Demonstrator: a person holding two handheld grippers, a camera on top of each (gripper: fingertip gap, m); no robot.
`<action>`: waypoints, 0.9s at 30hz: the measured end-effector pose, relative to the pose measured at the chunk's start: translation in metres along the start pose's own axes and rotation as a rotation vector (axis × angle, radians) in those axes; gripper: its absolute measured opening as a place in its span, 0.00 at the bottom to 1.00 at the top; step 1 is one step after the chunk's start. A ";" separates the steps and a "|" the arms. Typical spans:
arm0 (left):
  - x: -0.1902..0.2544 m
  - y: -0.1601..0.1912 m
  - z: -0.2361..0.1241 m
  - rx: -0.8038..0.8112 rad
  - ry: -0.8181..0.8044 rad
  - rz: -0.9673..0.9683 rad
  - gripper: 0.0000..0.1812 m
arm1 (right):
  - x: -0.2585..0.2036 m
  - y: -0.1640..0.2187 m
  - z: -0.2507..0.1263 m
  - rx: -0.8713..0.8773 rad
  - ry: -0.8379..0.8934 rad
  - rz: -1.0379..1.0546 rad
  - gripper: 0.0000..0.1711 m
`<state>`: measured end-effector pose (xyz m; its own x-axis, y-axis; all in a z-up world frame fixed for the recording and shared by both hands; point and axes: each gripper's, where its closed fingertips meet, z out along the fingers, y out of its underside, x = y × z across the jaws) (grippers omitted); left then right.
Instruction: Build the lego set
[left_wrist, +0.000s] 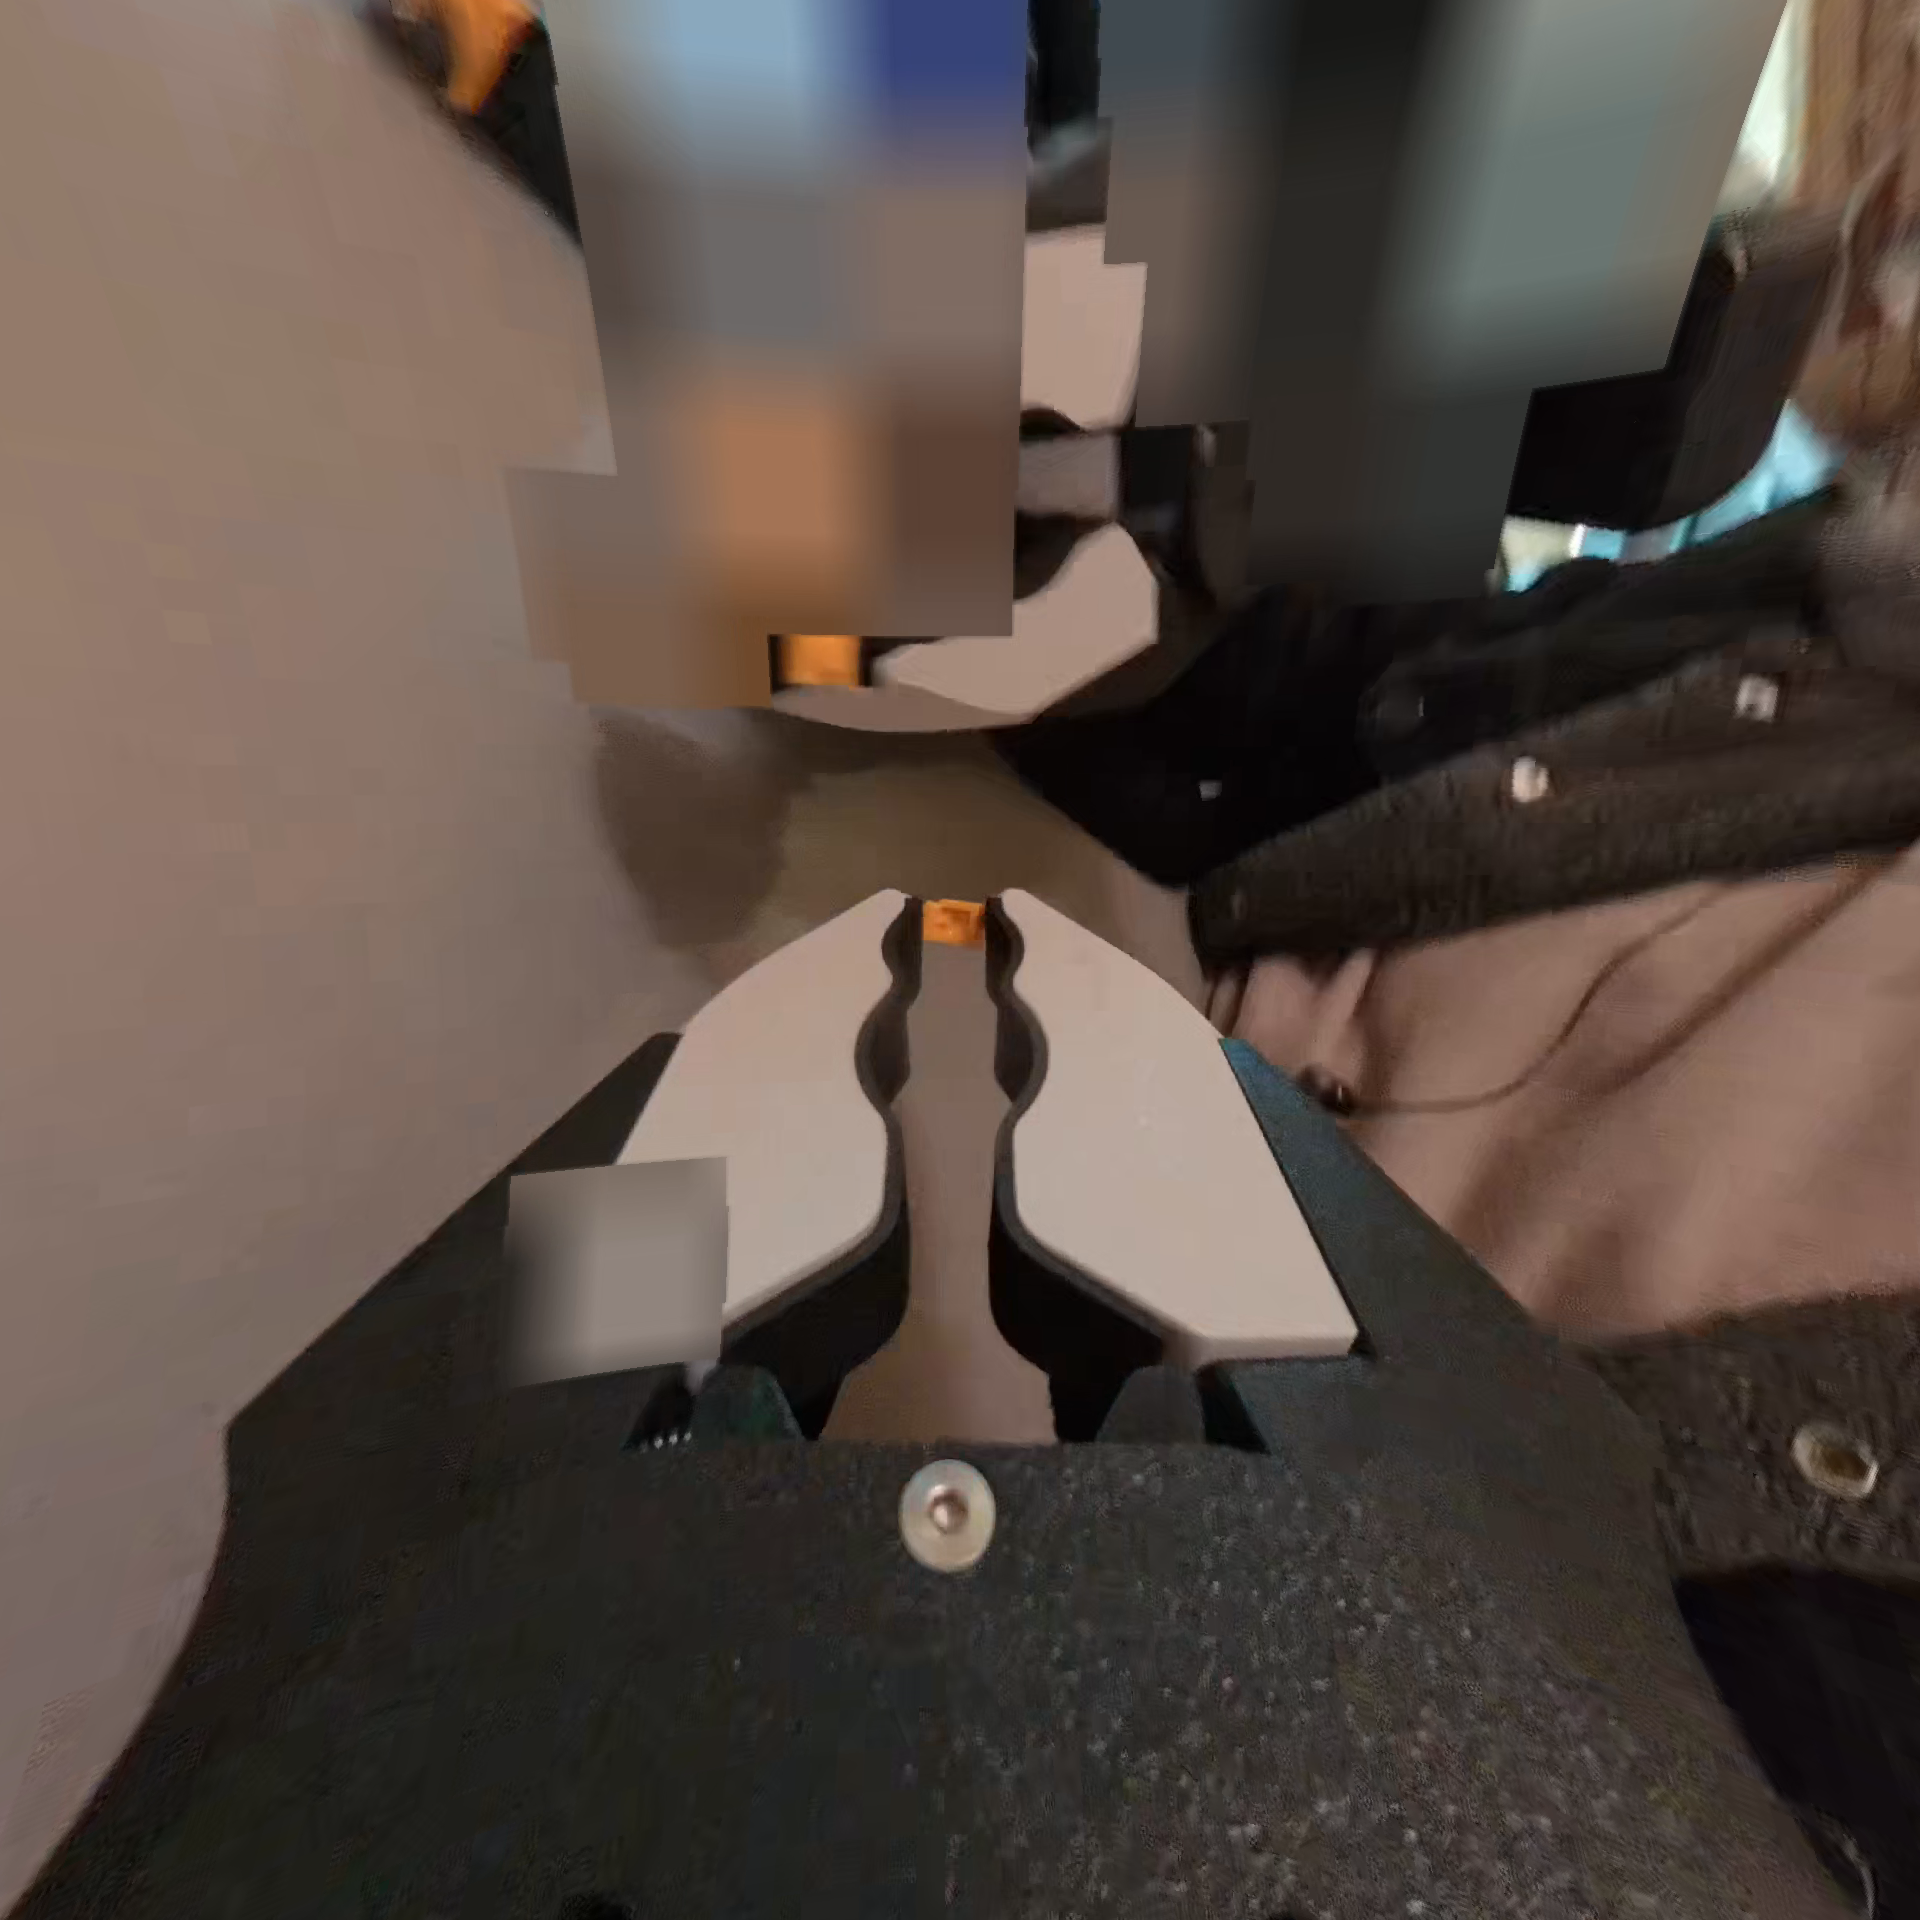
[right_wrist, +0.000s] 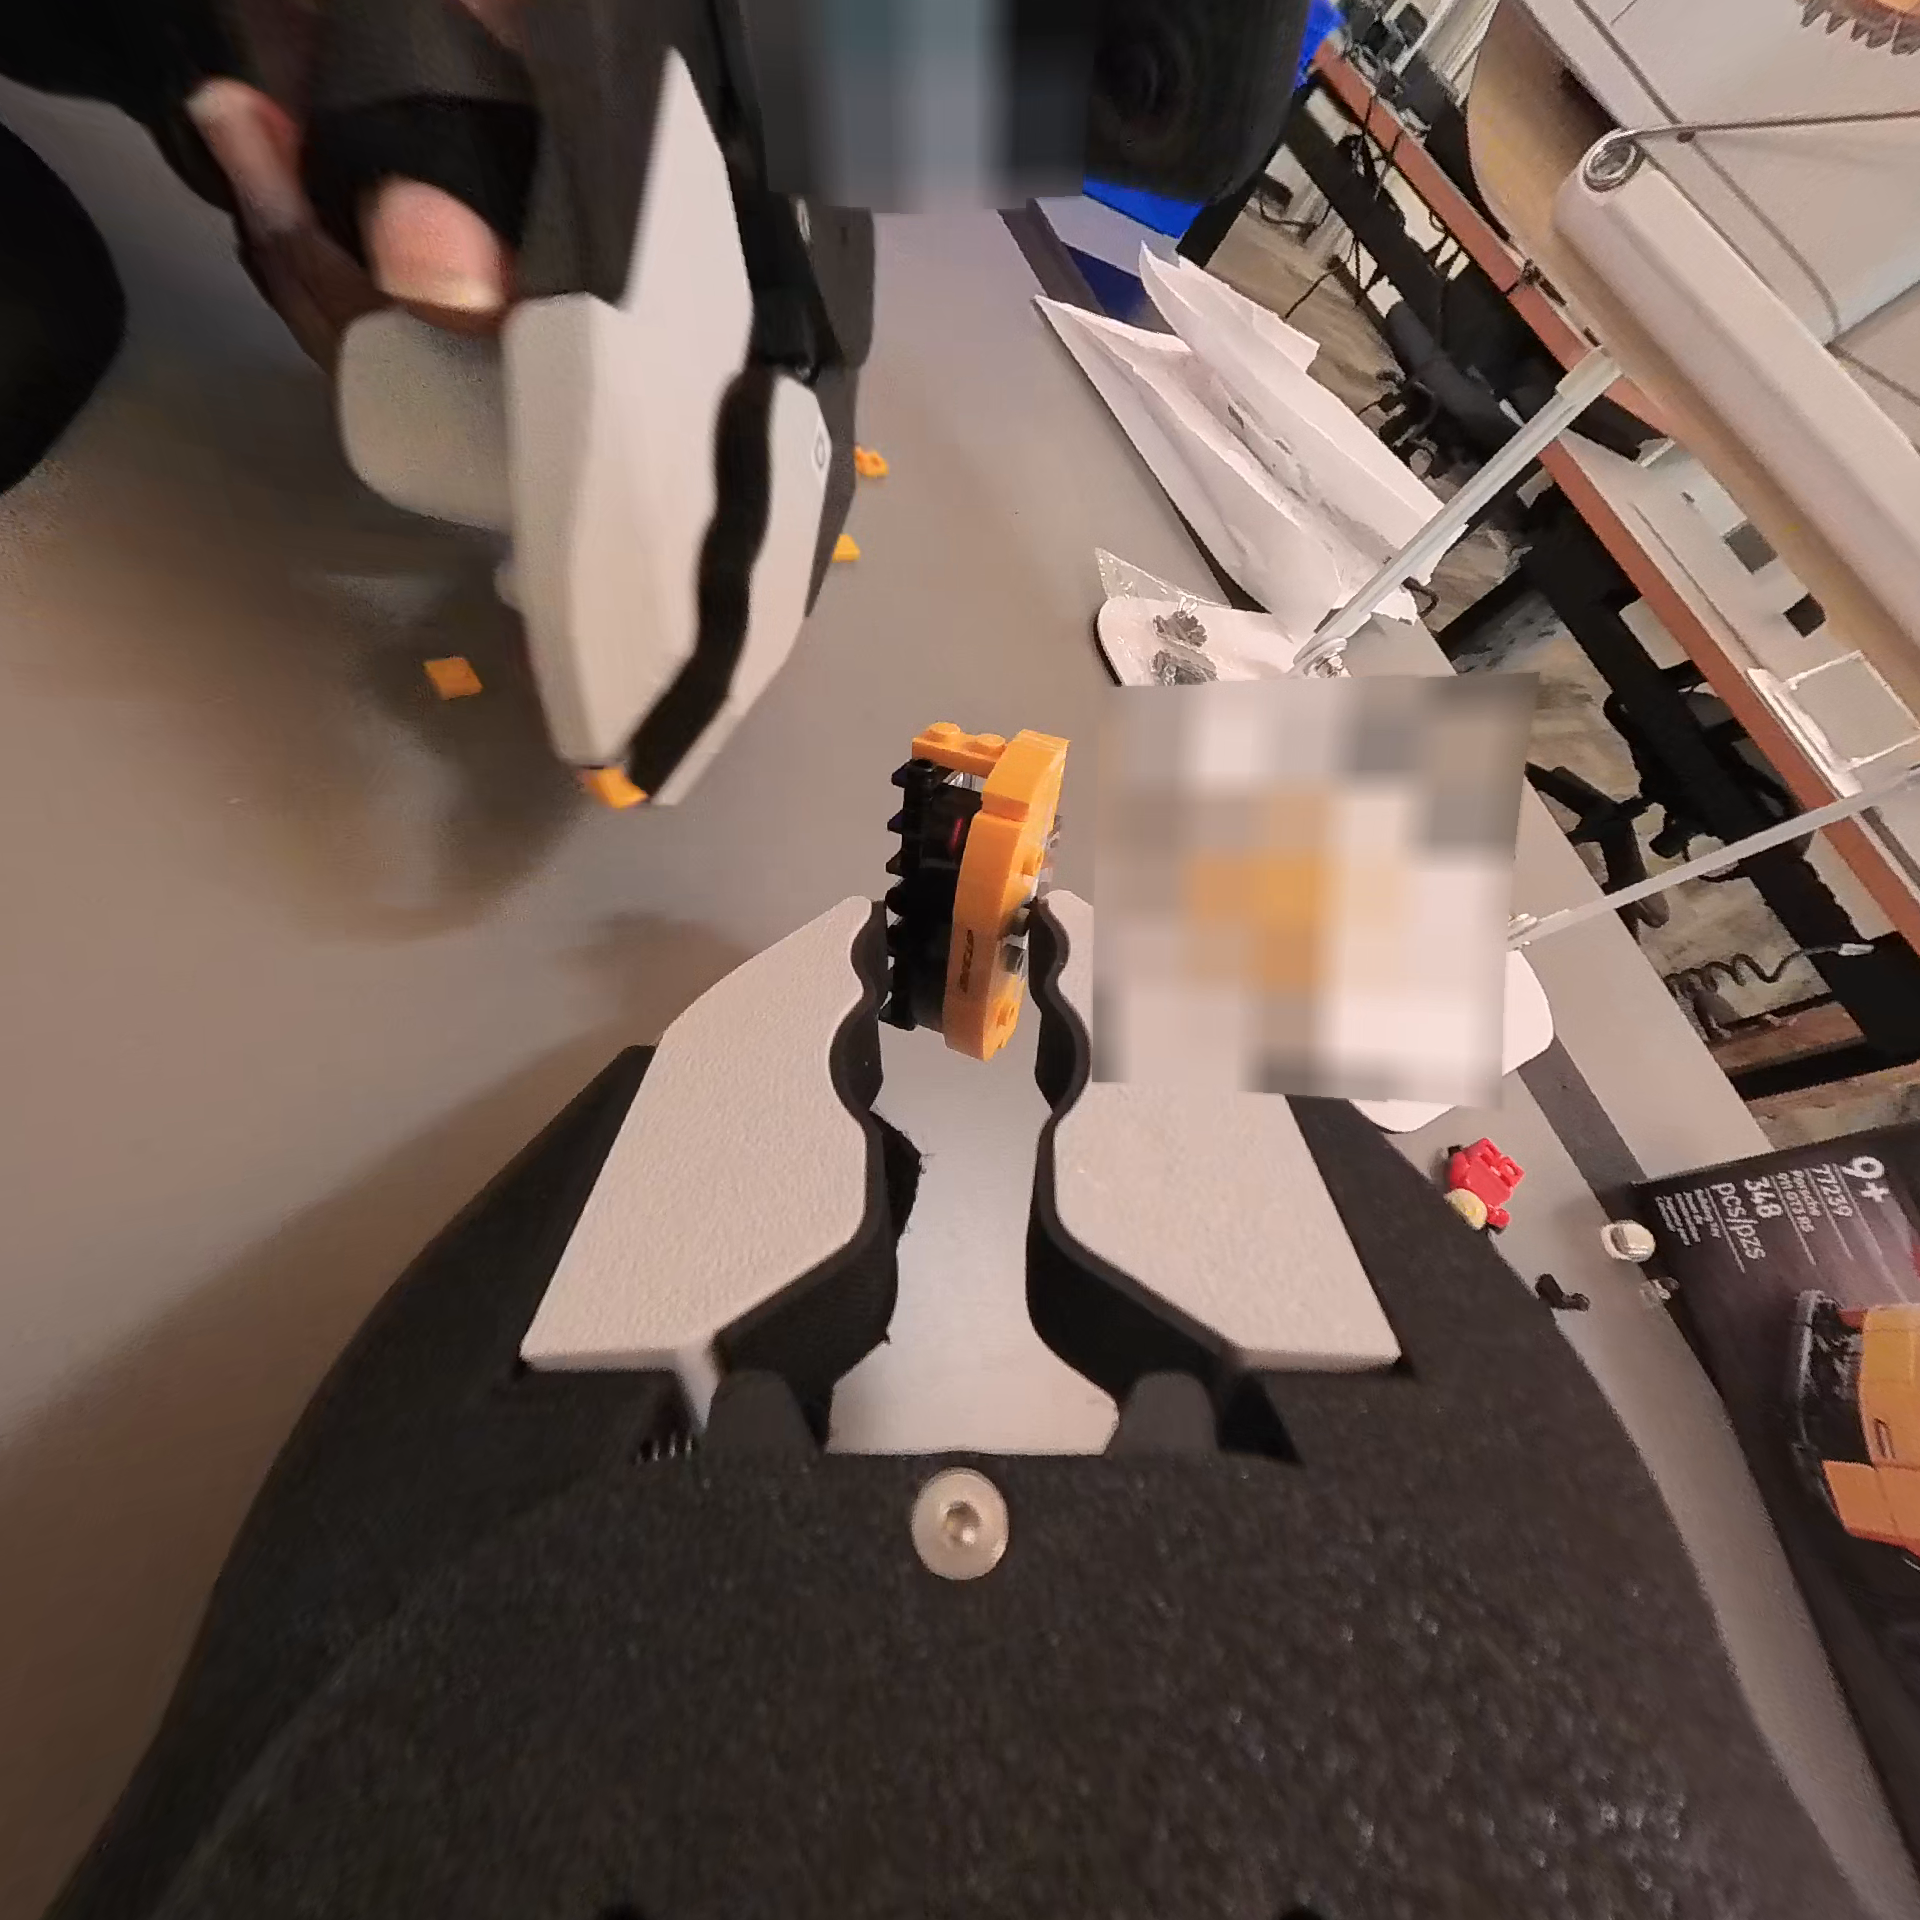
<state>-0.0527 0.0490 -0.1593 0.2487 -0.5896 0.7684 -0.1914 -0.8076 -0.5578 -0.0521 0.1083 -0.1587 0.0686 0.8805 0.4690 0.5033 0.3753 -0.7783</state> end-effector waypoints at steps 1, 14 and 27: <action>-0.008 -0.002 -0.003 0.034 -0.021 -0.039 0.06 | 0.000 0.000 0.000 -0.002 -0.001 -0.003 0.15; -0.055 -0.003 -0.031 0.008 -0.355 -0.010 0.12 | -0.002 0.001 0.001 -0.008 -0.010 -0.006 0.15; -0.053 0.018 0.009 -0.269 -0.628 0.406 0.09 | 0.007 0.003 0.001 -0.019 0.026 0.023 0.15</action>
<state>-0.0611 0.0659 -0.2124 0.5842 -0.7964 0.1562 -0.5844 -0.5463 -0.6001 -0.0506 0.1156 -0.1585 0.1021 0.8810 0.4621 0.5178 0.3495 -0.7808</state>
